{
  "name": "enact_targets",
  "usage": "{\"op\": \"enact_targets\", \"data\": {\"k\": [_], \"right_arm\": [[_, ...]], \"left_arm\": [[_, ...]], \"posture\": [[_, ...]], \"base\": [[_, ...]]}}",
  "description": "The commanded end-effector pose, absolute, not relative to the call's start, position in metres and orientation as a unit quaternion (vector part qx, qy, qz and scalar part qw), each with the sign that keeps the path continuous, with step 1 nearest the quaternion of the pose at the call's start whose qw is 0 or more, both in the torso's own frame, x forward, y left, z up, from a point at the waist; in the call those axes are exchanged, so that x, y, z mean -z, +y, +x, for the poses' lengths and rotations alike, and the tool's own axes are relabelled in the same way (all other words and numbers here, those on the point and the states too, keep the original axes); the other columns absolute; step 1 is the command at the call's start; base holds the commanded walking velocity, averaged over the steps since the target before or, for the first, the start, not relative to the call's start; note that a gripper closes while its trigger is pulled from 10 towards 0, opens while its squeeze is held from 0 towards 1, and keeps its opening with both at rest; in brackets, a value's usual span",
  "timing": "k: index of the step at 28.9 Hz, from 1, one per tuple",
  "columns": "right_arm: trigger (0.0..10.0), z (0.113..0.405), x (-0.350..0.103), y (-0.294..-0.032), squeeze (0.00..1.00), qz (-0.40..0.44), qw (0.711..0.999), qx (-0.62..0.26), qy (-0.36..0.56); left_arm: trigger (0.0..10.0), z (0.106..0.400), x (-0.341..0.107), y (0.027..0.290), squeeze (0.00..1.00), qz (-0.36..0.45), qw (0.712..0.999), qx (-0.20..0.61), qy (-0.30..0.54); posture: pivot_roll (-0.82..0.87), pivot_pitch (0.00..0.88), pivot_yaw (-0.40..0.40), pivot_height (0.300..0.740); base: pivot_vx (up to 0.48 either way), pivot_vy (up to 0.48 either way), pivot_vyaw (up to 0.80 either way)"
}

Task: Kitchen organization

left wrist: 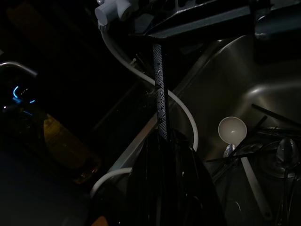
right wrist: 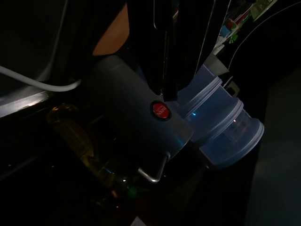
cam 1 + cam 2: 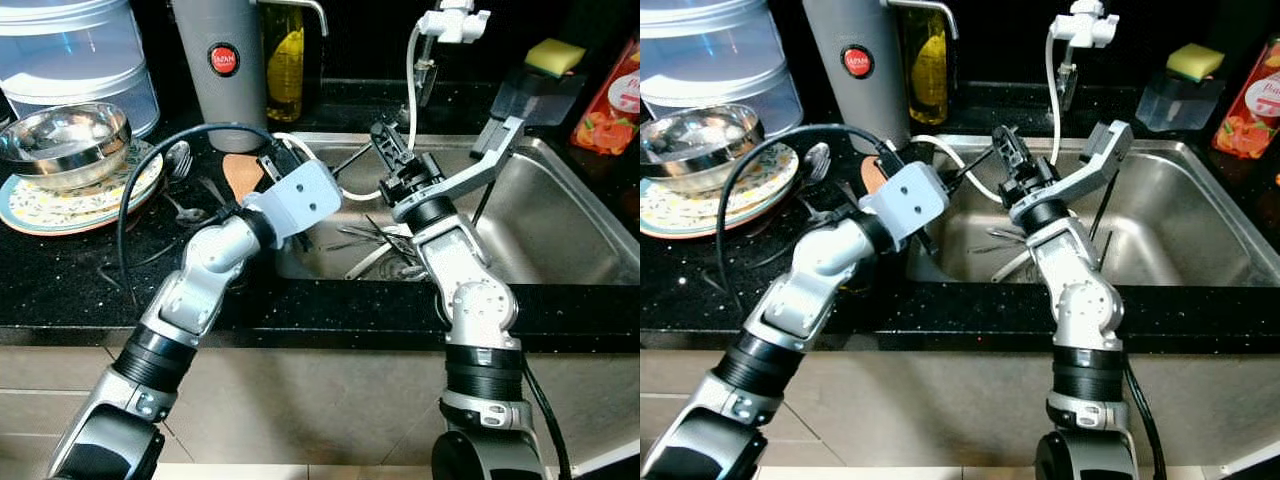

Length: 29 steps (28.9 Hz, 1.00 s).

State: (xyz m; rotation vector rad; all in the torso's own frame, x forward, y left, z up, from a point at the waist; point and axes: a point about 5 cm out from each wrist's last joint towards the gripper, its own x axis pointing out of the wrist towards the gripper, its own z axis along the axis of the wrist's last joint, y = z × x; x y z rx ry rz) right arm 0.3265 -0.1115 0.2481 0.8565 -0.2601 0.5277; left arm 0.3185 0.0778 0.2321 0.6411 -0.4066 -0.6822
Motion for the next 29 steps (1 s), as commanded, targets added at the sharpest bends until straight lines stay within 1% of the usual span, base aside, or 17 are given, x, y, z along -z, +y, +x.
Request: {"op": "enact_targets", "data": {"k": [1, 2, 6, 7, 9, 10, 13, 14, 16, 17, 18, 22, 23, 24, 25, 26, 29], "right_arm": [[8.8, 0.327, -0.245, -0.115, 0.0, 0.4, 0.876, -0.241, -0.116], [10.0, 0.328, -0.245, -0.114, 0.0, 0.399, 0.877, -0.241, -0.115], [10.0, 0.33, -0.241, -0.115, 0.0, 0.386, 0.888, -0.228, -0.105], [10.0, 0.333, -0.237, -0.117, 0.0, 0.364, 0.903, -0.204, -0.102], [10.0, 0.335, -0.235, -0.119, 0.0, 0.348, 0.913, -0.188, -0.1], [10.0, 0.344, -0.224, -0.134, 0.0, 0.291, 0.947, -0.096, -0.097], [10.0, 0.346, -0.221, -0.138, 0.0, 0.278, 0.953, -0.07, -0.096], [10.0, 0.35, -0.211, -0.152, 0.0, 0.255, 0.964, -0.012, -0.075], [10.0, 0.352, -0.205, -0.159, 0.0, 0.238, 0.969, 0.014, -0.058], [10.0, 0.353, -0.202, -0.16, 0.8, 0.237, 0.97, 0.015, -0.052], [10.0, 0.353, -0.2, -0.16, 1.0, 0.229, 0.972, 0.012, -0.047], [10.0, 0.353, -0.197, -0.16, 1.0, 0.218, 0.975, 0.009, -0.041], [10.0, 0.353, -0.196, -0.158, 0.78, 0.214, 0.976, 0.008, -0.034], [10.0, 0.353, -0.195, -0.157, 0.0, 0.212, 0.977, 0.007, -0.032], [10.0, 0.353, -0.195, -0.156, 0.0, 0.213, 0.977, 0.007, -0.032], [10.0, 0.353, -0.195, -0.156, 0.0, 0.213, 0.977, 0.007, -0.032], [10.0, 0.354, -0.195, -0.153, 0.0, 0.218, 0.975, 0.009, -0.04]], "left_arm": [[10.0, 0.319, -0.231, 0.077, 1.0, 0.295, 0.877, 0.328, -0.19], [10.0, 0.32, -0.231, 0.077, 1.0, 0.289, 0.879, 0.33, -0.186], [10.0, 0.32, -0.232, 0.079, 1.0, 0.286, 0.884, 0.318, -0.191], [10.0, 0.32, -0.235, 0.08, 0.0, 0.273, 0.889, 0.311, -0.198], [10.0, 0.319, -0.238, 0.081, 0.0, 0.264, 0.892, 0.307, -0.202], [10.0, 0.32, -0.243, 0.086, 0.0, 0.217, 0.909, 0.294, -0.202], [10.0, 0.32, -0.244, 0.088, 0.0, 0.204, 0.913, 0.29, -0.2], [10.0, 0.321, -0.244, 0.093, 0.0, 0.181, 0.924, 0.281, -0.188], [10.0, 0.322, -0.242, 0.096, 0.0, 0.169, 0.93, 0.274, -0.177], [10.0, 0.324, -0.241, 0.099, 0.0, 0.16, 0.935, 0.269, -0.168], [10.0, 0.329, -0.236, 0.102, 0.26, 0.156, 0.944, 0.251, -0.147], [10.0, 0.334, -0.231, 0.107, 0.25, 0.153, 0.954, 0.229, -0.123], [10.0, 0.337, -0.226, 0.109, 0.16, 0.149, 0.96, 0.213, -0.102], [10.0, 0.339, -0.222, 0.111, 0.0, 0.141, 0.966, 0.2, -0.086], [10.0, 0.343, -0.214, 0.112, 0.0, 0.113, 0.976, 0.178, -0.053], [10.0, 0.343, -0.214, 0.112, 0.0, 0.113, 0.976, 0.178, -0.053], [10.0, 0.344, -0.203, 0.11, 0.0, 0.057, 0.988, 0.142, -0.005]], "posture": [[0.14, 0.0, -0.04, 0.74], [0.14, 0.0, -0.04, 0.74], [0.14, 0.0, -0.04, 0.74], [0.14, 0.0, -0.04, 0.74], [0.14, 0.0, -0.042, 0.74], [0.15, 0.0, -0.043, 0.74], [0.15, 0.0, -0.043, 0.74], [0.15, 0.0, -0.044, 0.74], [0.15, 0.0, -0.044, 0.74], [0.15, 0.0, -0.044, 0.74], [0.15, 0.0, -0.044, 0.74], [0.15, 0.0, -0.044, 0.74], [0.15, 0.0, -0.044, 0.74], [0.15, 0.0, -0.041, 0.74], [0.15, 0.0, -0.041, 0.74], [0.15, 0.0, -0.041, 0.74], [0.15, 0.0, -0.037, 0.74]], "base": [[0.0, 0.0, 0.0], [0.0, 0.0, 0.0], [0.0, 0.0, 0.0], [0.0, 0.0, 0.0], [0.0, 0.0, 0.0], [0.0, 0.0, 0.0], [0.0, 0.0, 0.0], [0.0, 0.0, 0.0], [0.0, 0.0, 0.0], [0.0, 0.0, 0.0], [0.0, 0.0, 0.0], [0.0, 0.0, 0.0], [0.0, 0.0, 0.0], [0.0, 0.0, 0.0], [0.0, 0.0, 0.0], [0.0, 0.0, 0.0], [0.0, 0.0, 0.0]]}}
